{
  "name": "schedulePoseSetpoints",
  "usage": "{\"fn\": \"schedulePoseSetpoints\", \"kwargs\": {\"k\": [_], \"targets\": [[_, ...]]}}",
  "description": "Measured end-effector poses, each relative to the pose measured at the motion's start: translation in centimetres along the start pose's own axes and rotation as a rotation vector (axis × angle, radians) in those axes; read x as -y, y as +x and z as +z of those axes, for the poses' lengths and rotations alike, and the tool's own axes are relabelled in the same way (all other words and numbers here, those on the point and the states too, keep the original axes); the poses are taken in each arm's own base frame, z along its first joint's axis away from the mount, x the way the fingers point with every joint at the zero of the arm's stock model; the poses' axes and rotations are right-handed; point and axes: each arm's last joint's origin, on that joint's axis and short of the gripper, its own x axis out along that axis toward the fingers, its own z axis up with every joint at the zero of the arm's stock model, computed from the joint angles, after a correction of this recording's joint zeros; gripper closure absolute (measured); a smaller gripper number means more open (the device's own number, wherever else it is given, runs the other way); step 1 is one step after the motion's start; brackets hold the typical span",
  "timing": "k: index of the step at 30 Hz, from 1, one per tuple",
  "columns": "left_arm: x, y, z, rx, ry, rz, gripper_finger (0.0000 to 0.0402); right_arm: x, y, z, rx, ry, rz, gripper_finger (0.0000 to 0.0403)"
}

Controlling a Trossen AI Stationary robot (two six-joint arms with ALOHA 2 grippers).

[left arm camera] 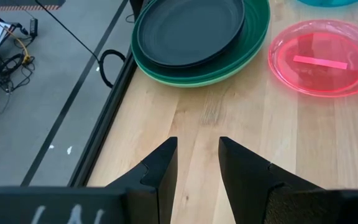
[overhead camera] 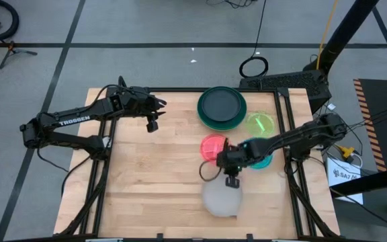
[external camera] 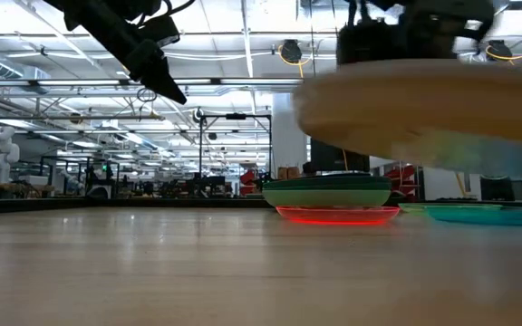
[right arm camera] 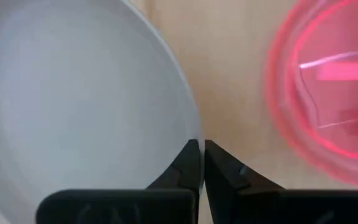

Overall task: Stack plastic plates
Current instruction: Stack the gray plate on top of the black plate

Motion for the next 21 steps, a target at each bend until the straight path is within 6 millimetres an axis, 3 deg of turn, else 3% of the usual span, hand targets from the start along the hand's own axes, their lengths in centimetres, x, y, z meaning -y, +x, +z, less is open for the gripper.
{"fn": "schedulePoseSetpoints", "kwargs": {"k": [6, 12, 21], "targets": [[0.0, 0.0, 0.0, 0.0, 0.006, 0.0, 0.0277, 3.5, -2.3, 1.4, 0.113, 0.327, -0.074, 0.0401], [0.0, 0.0, 0.0, -0.001, 0.015, 0.0, 0.0277, 6.3, -4.5, 2.7, 0.157, 0.418, -0.086, 0.0402], [0.0, 0.0, 0.0, -0.002, 0.033, -0.001, 0.0277, 10.2, -11.0, 5.9, 0.255, 0.575, -0.172, 0.0402]]}}
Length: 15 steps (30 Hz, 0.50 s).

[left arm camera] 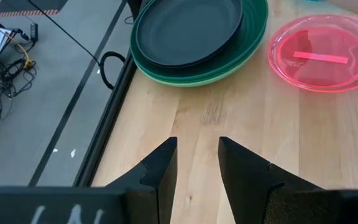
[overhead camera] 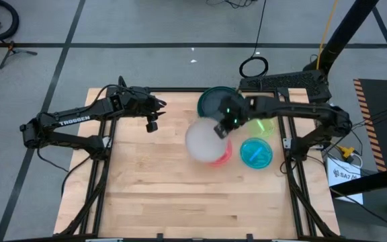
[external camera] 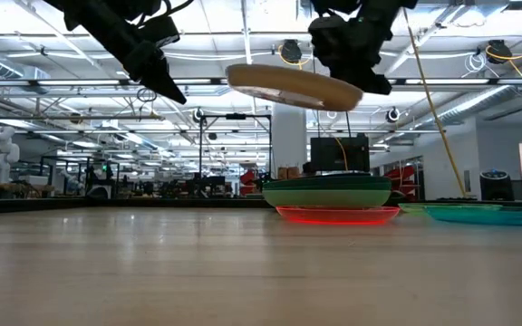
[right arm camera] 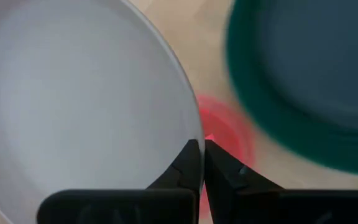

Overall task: Stack plastic plates
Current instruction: Stack the gray plate on top of the black plate

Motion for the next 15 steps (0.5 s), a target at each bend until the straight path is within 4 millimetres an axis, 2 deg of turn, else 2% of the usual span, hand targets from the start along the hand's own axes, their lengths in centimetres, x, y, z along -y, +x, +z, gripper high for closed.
{"fn": "schedulePoseSetpoints", "kwargs": {"k": [6, 15], "targets": [[0.0, 0.0, 0.0, 0.0, 0.007, 0.0, 0.0277, 3.3, -1.4, 2.8, 0.069, 0.179, -0.068, 0.0402], [0.0, 0.0, 0.0, 0.001, 0.016, 0.0, 0.0277, 9.8, -2.6, 4.5, 0.062, 0.395, -0.199, 0.0402]]}}
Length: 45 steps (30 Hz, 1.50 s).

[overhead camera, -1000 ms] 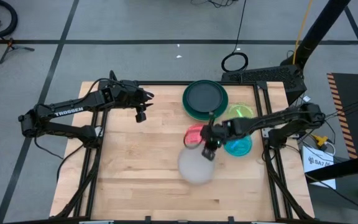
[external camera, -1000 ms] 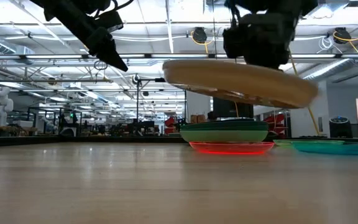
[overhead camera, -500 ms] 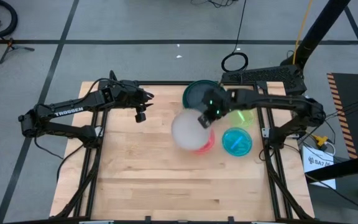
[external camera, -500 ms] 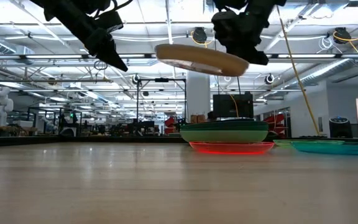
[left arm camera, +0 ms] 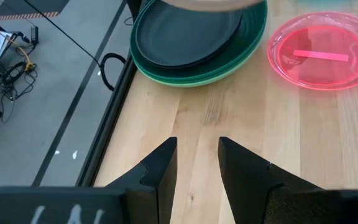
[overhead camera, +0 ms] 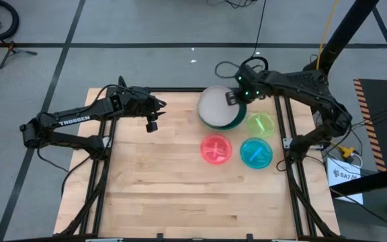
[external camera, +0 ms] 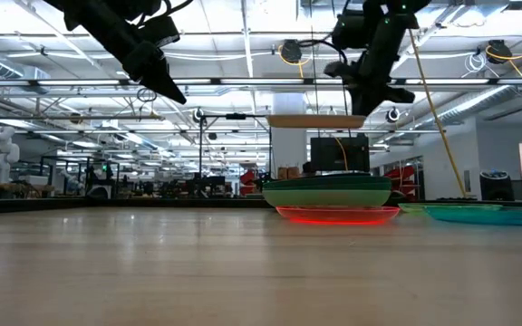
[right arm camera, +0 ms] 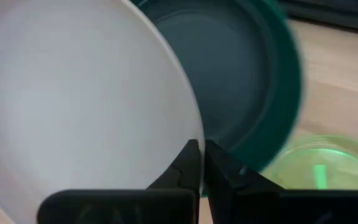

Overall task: Stack plastic plates
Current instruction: Stack the gray plate on top of the black plate, then stack the blue plate on top of the gray plate

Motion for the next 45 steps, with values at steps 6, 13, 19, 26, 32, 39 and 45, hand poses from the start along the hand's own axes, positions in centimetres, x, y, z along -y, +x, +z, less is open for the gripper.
{"fn": "schedulePoseSetpoints", "kwargs": {"k": [6, 13, 19, 26, 32, 39, 45], "targets": [[0.0, 0.0, 0.0, 0.0, 0.001, 0.0, 0.0277, 2.3, 0.9, 1.6, -0.008, 0.063, -0.09, 0.0402], [0.0, 0.0, 0.0, 0.0, 0.001, 0.0, 0.0277, 3.7, 3.1, 2.8, -0.04, 0.071, -0.164, 0.0399], [0.0, 0.0, 0.0, 0.0, 0.002, 0.0, 0.0277, 4.2, 4.2, 3.3, -0.052, 0.067, -0.197, 0.0398], [0.0, 0.0, 0.0, 0.001, 0.002, 0.001, 0.0277, 4.3, 4.5, 3.5, -0.038, 0.04, -0.228, 0.0396], [0.0, 0.0, 0.0, 0.001, 0.002, 0.0, 0.0277, 4.2, 4.6, 3.6, -0.032, 0.031, -0.22, 0.0383], [0.0, 0.0, 0.0, 0.001, 0.002, 0.0, 0.0277, 4.2, 4.6, 3.6, -0.032, 0.043, -0.22, 0.035], [0.0, 0.0, 0.0, 0.001, 0.002, 0.0, 0.0277, 4.2, 4.6, 3.6, -0.032, 0.044, -0.219, 0.032]]}}
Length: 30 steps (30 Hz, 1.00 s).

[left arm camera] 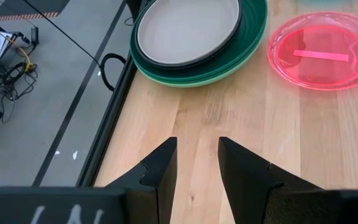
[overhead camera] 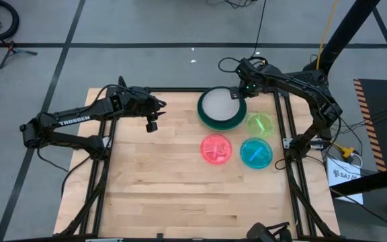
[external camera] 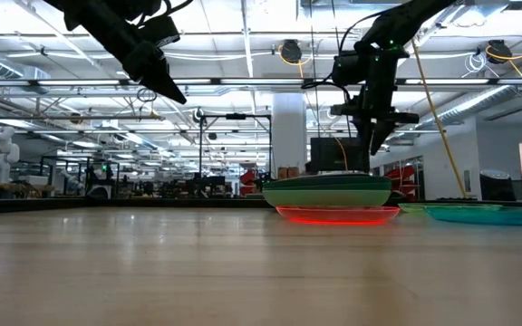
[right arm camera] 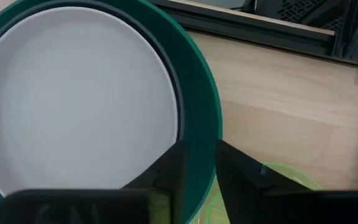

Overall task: Stack plastic plates
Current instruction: Stack the blue plate on top of the gray plate

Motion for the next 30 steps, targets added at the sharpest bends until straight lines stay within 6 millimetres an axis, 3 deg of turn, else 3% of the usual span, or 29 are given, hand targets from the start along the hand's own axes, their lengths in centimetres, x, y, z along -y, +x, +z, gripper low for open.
{"fn": "schedulePoseSetpoints", "kwargs": {"k": [6, 11, 20, 30], "targets": [[0.0, 0.0, 0.0, 0.0, 0.0, 0.0, 0.0277, -0.3, -0.6, -0.4, -0.036, -0.025, 0.07, 0.031], [0.0, 0.0, 0.0, 0.0, 0.0, 0.0, 0.0277, -1.4, -2.1, -2.1, -0.056, -0.084, 0.117, 0.031], [0.0, 0.0, 0.0, 0.0, -0.003, 0.0, 0.0277, -4.3, -3.6, -7.2, -0.203, -0.179, 0.06, 0.031], [0.0, 0.0, 0.0, 0.0, -0.01, 0.0, 0.0277, -8.3, -4.9, -13.2, -0.245, -0.267, 0.068, 0.031]]}}
